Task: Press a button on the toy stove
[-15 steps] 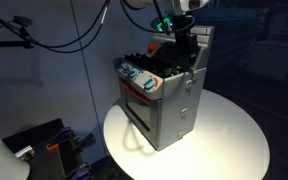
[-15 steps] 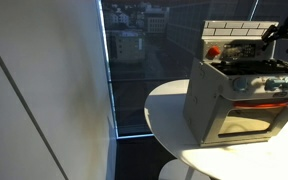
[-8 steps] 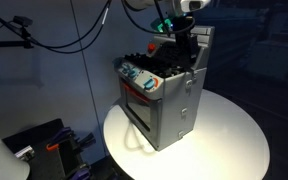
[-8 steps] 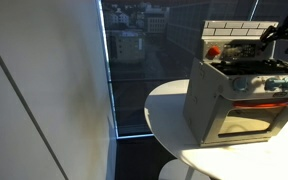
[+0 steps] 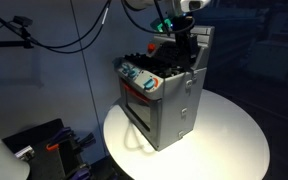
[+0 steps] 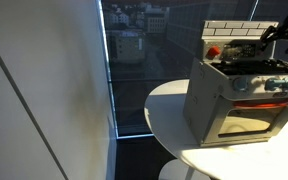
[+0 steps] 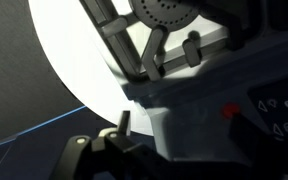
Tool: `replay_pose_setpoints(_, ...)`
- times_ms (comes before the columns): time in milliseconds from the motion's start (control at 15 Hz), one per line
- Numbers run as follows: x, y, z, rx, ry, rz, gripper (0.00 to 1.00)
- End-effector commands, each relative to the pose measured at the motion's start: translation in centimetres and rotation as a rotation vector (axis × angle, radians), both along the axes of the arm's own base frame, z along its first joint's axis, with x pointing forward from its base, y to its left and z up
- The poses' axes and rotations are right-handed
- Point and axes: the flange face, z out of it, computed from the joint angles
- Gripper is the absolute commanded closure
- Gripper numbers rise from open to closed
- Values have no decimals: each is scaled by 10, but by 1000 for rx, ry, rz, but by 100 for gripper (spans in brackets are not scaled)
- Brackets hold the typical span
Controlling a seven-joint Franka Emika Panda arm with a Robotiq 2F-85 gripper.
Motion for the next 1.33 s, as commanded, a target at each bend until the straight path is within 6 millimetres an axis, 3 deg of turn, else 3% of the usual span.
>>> replay_pose_setpoints(0,-5,6,5,13,10,-3,0)
replay_pose_setpoints(533,-11,14,6,17,19,9,0)
replay_pose_setpoints(1267,-8,8,14,9,-7,-9,0)
